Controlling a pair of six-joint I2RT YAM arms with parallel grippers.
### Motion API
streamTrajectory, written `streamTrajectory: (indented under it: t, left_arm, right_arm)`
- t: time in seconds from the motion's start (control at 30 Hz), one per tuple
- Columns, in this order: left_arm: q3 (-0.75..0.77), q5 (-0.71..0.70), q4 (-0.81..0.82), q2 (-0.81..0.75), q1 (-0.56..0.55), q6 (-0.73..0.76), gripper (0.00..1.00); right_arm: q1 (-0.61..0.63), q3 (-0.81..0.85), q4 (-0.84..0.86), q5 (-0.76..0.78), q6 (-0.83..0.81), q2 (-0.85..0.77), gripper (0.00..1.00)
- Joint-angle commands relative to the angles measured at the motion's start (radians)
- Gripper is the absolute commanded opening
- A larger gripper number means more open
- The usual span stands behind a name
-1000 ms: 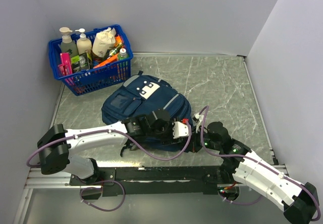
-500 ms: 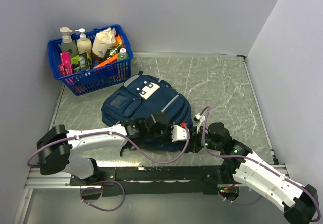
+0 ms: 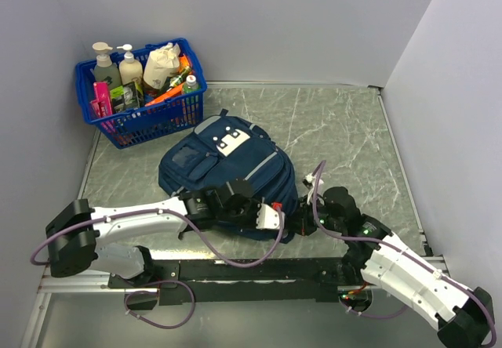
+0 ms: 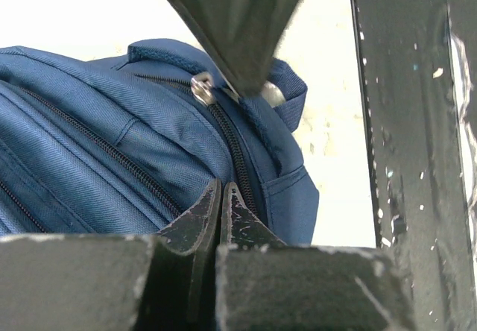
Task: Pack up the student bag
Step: Zip the student bag at the center of the board.
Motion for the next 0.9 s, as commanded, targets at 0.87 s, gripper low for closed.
streamTrajectory:
  t: [0.87]
  left_arm:
    - [-0.192,-0.035,-0.536,-0.294,0.140,0.205,0.01]
  right_arm:
    - [-0.158,0.111,0.055,0.305,0.046,0.040,0.00]
